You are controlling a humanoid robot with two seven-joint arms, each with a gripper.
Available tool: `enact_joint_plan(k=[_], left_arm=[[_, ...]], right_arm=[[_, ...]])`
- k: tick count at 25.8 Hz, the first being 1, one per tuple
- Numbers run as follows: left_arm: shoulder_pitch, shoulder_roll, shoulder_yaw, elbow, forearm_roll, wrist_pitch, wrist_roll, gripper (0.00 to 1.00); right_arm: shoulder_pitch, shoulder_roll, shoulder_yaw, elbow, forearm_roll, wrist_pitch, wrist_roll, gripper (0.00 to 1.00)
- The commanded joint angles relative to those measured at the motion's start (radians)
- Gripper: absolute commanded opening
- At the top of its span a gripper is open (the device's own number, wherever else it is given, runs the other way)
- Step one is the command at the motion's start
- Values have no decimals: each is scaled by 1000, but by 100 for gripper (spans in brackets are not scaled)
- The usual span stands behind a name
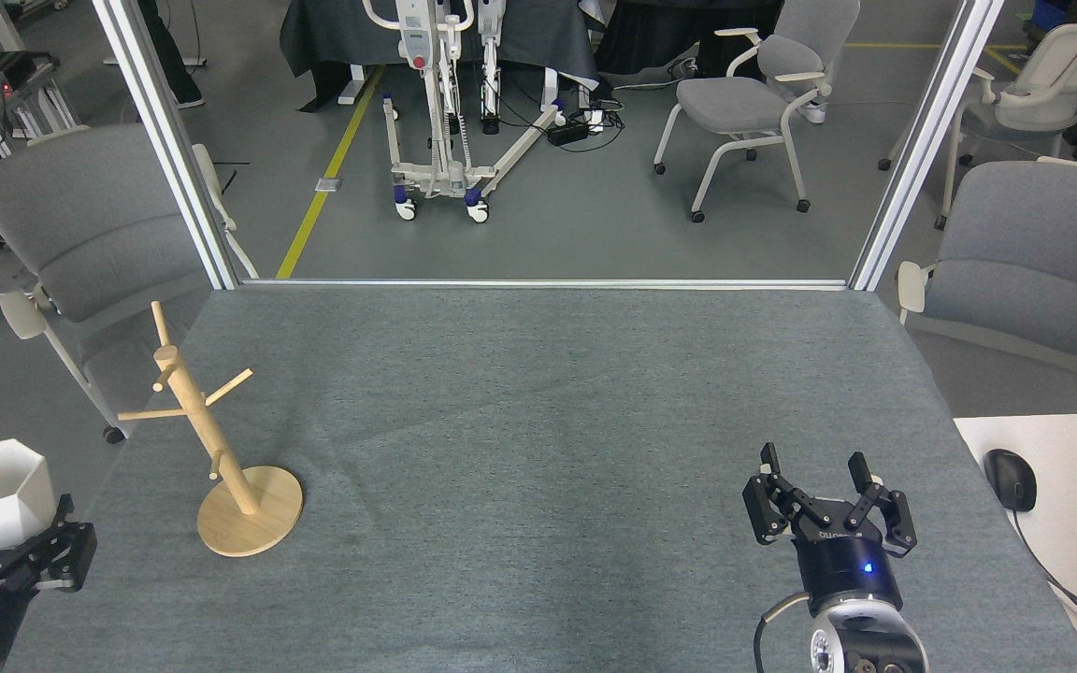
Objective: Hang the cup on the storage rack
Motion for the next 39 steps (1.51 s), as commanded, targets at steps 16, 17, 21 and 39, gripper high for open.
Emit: enact_joint_plan(k=[16, 17, 21, 39], left_arm=[[-92, -1, -134, 17, -133, 6, -6, 0], [-95, -5, -143, 19, -142, 9, -6, 0], [-109, -18, -150, 17, -160, 11, -6, 0], [-97, -28, -235, 10, -229, 8, -9, 0]], right_arm=[[-53, -3, 0, 37, -1, 3, 9, 100], [-55, -3, 0, 37, -1, 3, 9, 100], [-58, -4, 0, 37, -1, 3, 9, 100], [-72, 0, 0, 42, -1, 3, 9, 100]])
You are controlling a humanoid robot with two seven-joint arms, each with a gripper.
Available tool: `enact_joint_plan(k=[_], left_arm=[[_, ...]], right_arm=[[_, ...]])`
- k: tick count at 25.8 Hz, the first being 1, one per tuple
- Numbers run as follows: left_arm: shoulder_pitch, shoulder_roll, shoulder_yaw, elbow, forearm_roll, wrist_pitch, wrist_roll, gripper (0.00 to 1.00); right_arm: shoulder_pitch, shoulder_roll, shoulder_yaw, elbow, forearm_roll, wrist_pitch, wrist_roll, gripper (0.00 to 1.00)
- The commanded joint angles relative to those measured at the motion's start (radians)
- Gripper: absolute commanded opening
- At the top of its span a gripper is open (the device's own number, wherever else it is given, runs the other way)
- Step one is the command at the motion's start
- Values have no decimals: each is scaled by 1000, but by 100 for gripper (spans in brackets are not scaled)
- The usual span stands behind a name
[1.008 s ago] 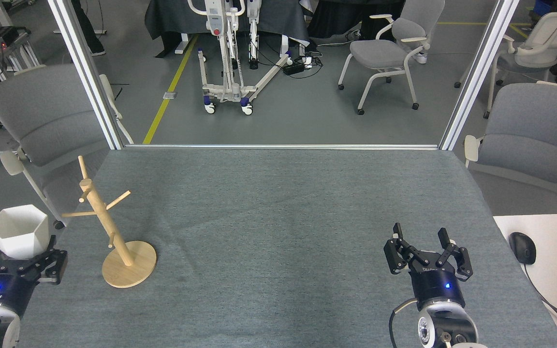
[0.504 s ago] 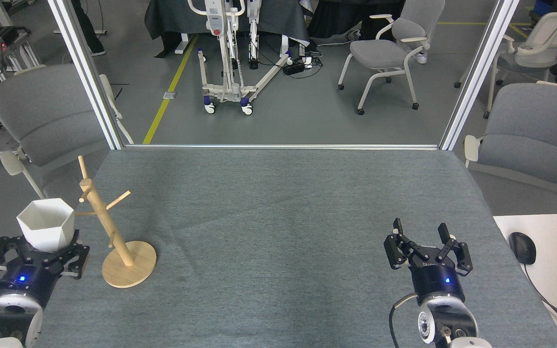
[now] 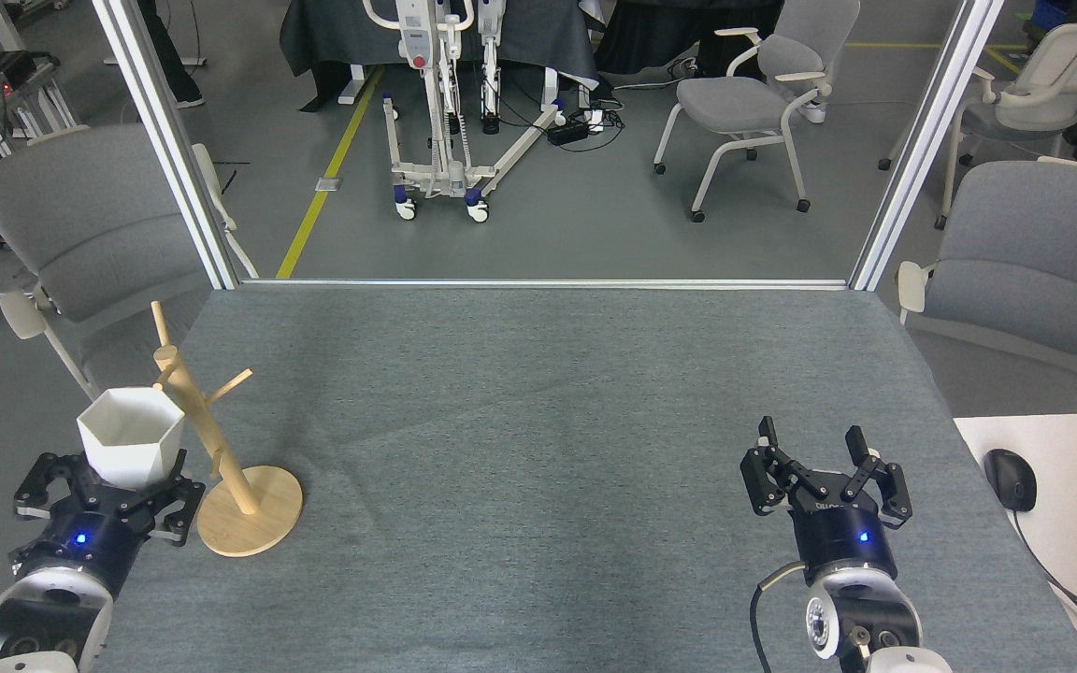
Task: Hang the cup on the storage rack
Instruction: 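Move the cup with the left gripper onto a peg of the wooden stand, then open the left gripper and lower it away from the hung cup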
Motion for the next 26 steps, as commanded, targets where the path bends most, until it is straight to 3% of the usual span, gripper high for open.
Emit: enact_joint_plan(k=[1, 3, 6, 7, 17, 26], left_arm=[[1, -3, -16, 6, -13, 3, -9, 7], [2, -11, -16, 8, -15, 7, -9, 28], [2, -24, -16, 19, -33, 30, -5, 82], [2, -29, -16, 23, -38, 49, 1, 95], [9, -50, -16, 92, -38, 53, -5, 98], [96, -83, -16, 141, -30, 44, 20, 99]], right_arm=[[-1, 0, -2, 1, 0, 0, 0, 100], [-2, 1, -2, 1, 0, 0, 0, 100], [-5, -2, 0, 1, -2, 0, 0, 100], [-5, -3, 0, 1, -2, 0, 0, 100], [-4, -3, 0, 2, -8, 0, -2, 100], [-5, -5, 0, 6, -9, 2, -2, 100]])
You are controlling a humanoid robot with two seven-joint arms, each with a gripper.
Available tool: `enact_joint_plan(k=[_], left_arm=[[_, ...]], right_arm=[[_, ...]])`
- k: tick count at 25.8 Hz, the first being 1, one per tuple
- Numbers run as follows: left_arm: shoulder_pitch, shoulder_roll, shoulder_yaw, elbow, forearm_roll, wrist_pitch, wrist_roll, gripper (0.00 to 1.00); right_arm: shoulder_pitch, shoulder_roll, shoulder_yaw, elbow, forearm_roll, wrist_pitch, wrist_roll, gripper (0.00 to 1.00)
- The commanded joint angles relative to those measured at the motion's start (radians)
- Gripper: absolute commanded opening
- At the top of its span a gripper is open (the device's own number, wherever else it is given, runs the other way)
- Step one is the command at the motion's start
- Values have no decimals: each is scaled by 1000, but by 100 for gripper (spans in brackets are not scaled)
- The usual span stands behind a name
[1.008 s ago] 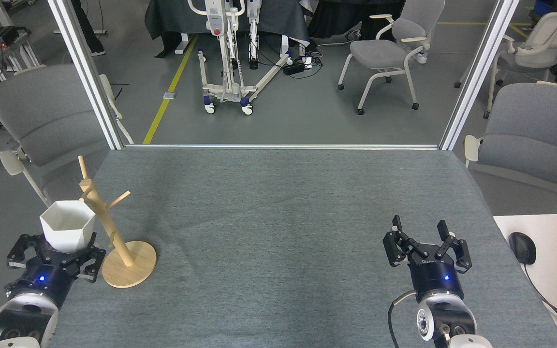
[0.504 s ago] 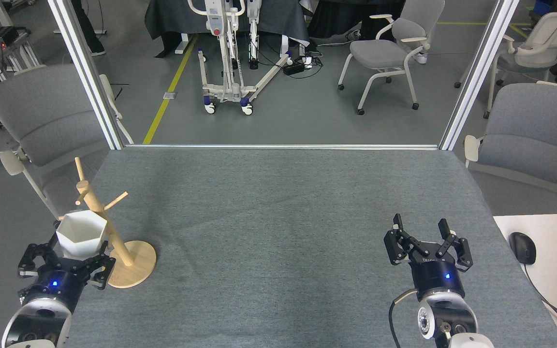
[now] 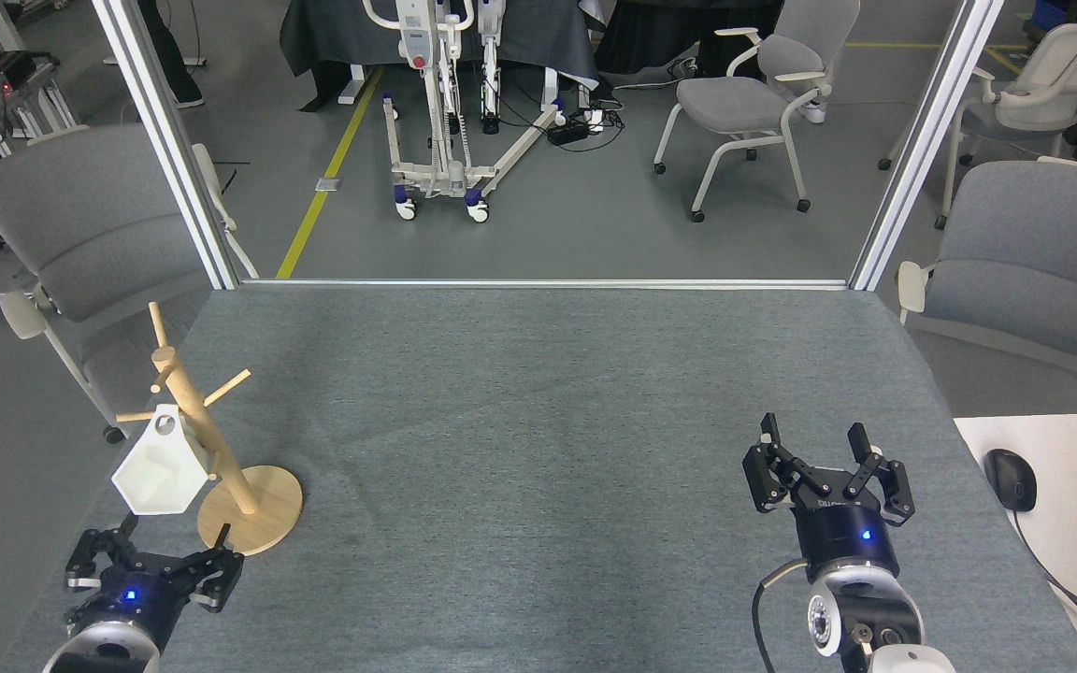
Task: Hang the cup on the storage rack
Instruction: 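Open the left gripper and lower it away from the hung cup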
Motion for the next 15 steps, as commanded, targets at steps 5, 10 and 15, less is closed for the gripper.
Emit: enact_joint_plan(k=[5, 10, 15], left_arm=[[79, -89, -2, -5, 5, -28, 126, 99], [70, -230, -80, -51, 5, -25, 186, 99], [15, -257, -284, -91, 7, 118, 183, 99]], right_arm=[[-2, 1, -1, 12, 0, 1, -3, 100], [-14, 3, -1, 20, 0, 1, -5, 100], [-19, 3, -3, 21, 0, 1, -5, 100]])
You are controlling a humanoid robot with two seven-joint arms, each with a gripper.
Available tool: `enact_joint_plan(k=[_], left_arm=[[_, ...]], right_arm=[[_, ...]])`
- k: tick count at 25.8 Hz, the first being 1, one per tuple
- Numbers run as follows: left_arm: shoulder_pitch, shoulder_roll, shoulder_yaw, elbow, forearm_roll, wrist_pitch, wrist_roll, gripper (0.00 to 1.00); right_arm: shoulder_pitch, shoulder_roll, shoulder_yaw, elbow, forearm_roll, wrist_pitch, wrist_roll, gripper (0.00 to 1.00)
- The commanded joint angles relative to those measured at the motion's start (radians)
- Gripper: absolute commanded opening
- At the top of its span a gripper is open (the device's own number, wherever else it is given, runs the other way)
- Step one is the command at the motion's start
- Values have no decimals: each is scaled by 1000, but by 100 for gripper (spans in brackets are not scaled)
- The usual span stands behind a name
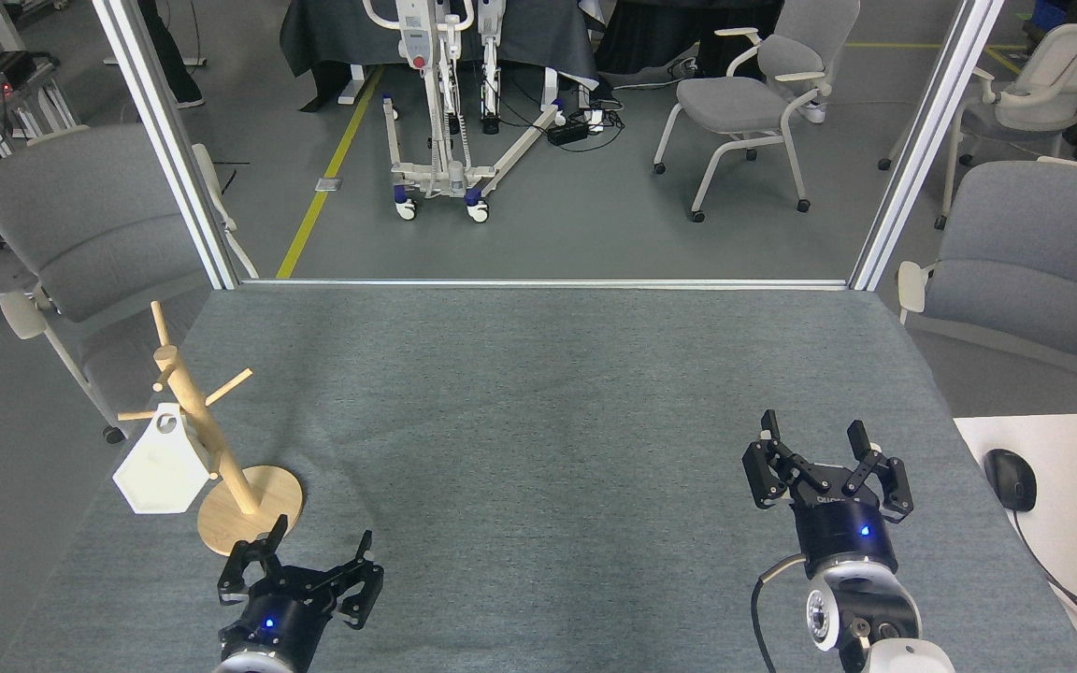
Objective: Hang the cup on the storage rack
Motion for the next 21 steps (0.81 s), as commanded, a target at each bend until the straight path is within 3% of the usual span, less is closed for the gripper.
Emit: enact_joint_plan(k=[1, 5, 11, 21], left_arm=[[-53, -21, -164, -16, 1, 148, -5, 99], [-128, -24, -269, -2, 33, 297, -12, 99], [-162, -26, -309, 6, 214, 317, -47, 99], [-163, -24, -300, 19, 220, 340, -64, 99]], right_arm=[[-2, 0, -4, 3, 0, 0, 0, 100], [-2, 0, -32, 13, 2, -1, 0, 100], [-2, 8, -41, 30, 2, -3, -1, 100], [0, 13, -62, 33, 2, -11, -1, 100]])
